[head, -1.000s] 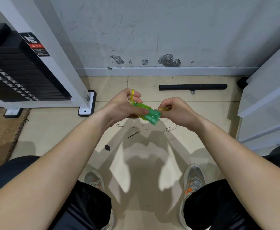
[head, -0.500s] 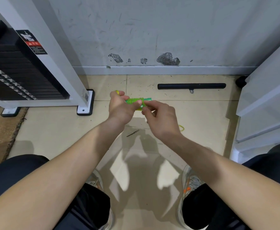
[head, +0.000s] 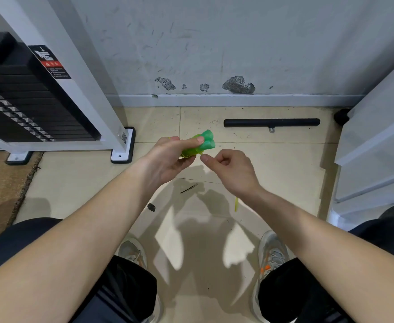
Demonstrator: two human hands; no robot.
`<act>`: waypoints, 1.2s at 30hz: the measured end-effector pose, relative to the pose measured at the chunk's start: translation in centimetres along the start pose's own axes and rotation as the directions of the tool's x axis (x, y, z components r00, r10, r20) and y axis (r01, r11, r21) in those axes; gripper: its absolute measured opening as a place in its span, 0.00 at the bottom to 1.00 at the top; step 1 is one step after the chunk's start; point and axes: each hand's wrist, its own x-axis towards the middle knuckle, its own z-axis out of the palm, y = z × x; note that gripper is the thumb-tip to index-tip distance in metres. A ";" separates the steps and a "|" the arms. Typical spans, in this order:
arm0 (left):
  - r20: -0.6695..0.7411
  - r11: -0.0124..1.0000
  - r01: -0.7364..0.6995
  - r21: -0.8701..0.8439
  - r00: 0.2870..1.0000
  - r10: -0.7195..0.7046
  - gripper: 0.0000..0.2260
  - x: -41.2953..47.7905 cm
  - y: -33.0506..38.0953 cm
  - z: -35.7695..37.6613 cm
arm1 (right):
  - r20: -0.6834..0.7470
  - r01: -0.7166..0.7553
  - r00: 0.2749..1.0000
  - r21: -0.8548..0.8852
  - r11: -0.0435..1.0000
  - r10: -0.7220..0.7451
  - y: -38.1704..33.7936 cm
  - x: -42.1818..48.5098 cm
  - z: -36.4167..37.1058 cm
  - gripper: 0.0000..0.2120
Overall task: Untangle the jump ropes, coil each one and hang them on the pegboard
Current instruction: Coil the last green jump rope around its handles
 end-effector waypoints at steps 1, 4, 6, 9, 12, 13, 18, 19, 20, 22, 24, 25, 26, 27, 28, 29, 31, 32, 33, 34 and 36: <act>0.019 1.000 0.018 0.005 1.000 -0.018 0.21 -0.1 0.2 -0.2 | 0.036 0.017 0.999 0.001 1.000 -0.017 -0.1 0.5 -0.6 0.17; 0.071 0.997 0.067 0.030 0.995 -0.069 0.20 -0.3 0.6 -0.5 | 0.121 0.159 0.980 -0.021 0.987 -0.156 -0.9 1.6 -2.7 0.07; 0.106 0.995 0.089 0.037 0.990 -0.092 0.16 -0.4 0.6 -0.2 | 0.179 0.263 0.953 -0.088 0.961 -0.245 -1.3 1.9 -3.8 0.04; 0.123 0.994 0.093 0.057 0.987 -0.099 0.18 -0.5 0.5 0.0 | 0.232 0.358 0.927 -0.309 0.881 -0.295 -1.2 2.3 -4.6 0.06; 0.105 0.993 0.084 0.083 0.990 -0.092 0.29 -0.6 0.5 0.0 | 0.191 0.319 0.945 -0.345 0.883 -0.267 -1.3 2.5 -4.7 0.10; 0.092 0.994 0.064 0.087 0.993 -0.072 0.33 -0.5 0.5 0.1 | 0.182 0.274 0.956 -0.275 0.922 -0.230 -1.5 2.3 -4.7 0.10; 0.043 0.995 -0.025 0.093 0.999 0.021 0.33 -0.5 0.0 0.7 | 0.156 0.018 0.987 0.055 0.998 -0.026 -2.1 1.5 -4.2 0.09; 0.024 0.994 -0.031 0.107 0.999 0.028 0.32 -0.5 -0.1 0.8 | 0.152 -0.015 0.988 0.107 0.994 -0.001 -2.0 1.4 -4.0 0.09; 0.000 0.991 -0.042 0.125 0.999 0.042 0.31 -0.5 -0.4 1.0 | 0.152 -0.046 0.988 0.155 0.987 0.022 -2.0 1.2 -3.8 0.09; -0.052 0.982 -0.083 0.168 0.994 0.093 0.32 -0.4 -0.7 1.1 | 0.151 -0.099 0.986 0.232 0.968 0.064 -2.0 0.8 -3.4 0.08; -0.081 0.972 -0.130 0.196 0.986 0.148 0.33 -0.3 -0.8 1.1 | 0.129 -0.125 0.988 0.289 0.949 0.091 -2.1 0.5 -3.0 0.09; -0.090 0.965 -0.151 0.214 0.981 0.174 0.33 -0.2 -0.9 1.1 | 0.109 -0.117 0.990 0.297 0.948 0.089 -2.1 0.3 -2.8 0.09; -0.102 0.958 -0.171 0.230 0.975 0.199 0.34 -0.1 -1.0 1.0 | 0.087 -0.101 0.993 0.290 0.952 0.079 -2.2 0.2 -2.6 0.09; -0.116 0.953 -0.187 0.239 0.969 0.219 0.35 -0.1 -1.1 1.0 | 0.068 -0.082 0.995 0.267 0.960 0.066 -2.2 0.0 -2.4 0.09; -0.128 0.949 -0.196 0.246 0.964 0.232 0.37 -0.1 -1.3 1.0 | 0.047 -0.060 0.998 0.221 0.973 0.051 -2.2 -0.2 -2.1 0.10; -0.138 0.946 -0.197 0.257 0.961 0.238 0.39 -0.2 -1.5 1.1 | 0.019 -0.032 0.999 0.153 0.988 0.030 -2.1 -0.4 -1.8 0.10; -0.150 0.939 -0.196 0.284 0.958 0.245 0.40 -0.3 -1.8 1.2 | -0.034 0.031 0.999 -0.012 0.999 -0.031 -2.0 -0.7 -1.3 0.10; -0.156 0.934 -0.197 0.298 0.955 0.251 0.39 -0.3 -1.9 1.2 | -0.049 0.059 0.997 -0.083 0.995 -0.063 -2.1 -0.7 -1.2 0.09; -0.160 0.929 -0.201 0.311 0.952 0.259 0.39 -0.2 -2.0 1.1 | -0.057 0.083 0.994 -0.139 0.987 -0.092 -2.1 -0.8 -1.2 0.08; -0.166 0.922 -0.205 0.328 0.948 0.270 0.38 -0.2 -2.0 1.1 | -0.061 0.104 0.991 -0.194 0.975 -0.118 -2.2 -0.8 -1.2 0.08; -0.175 0.899 -0.220 0.380 0.937 0.303 0.35 -0.1 -2.0 1.3 | -0.055 0.136 0.985 -0.315 0.939 -0.161 -2.3 -0.7 -1.3 0.09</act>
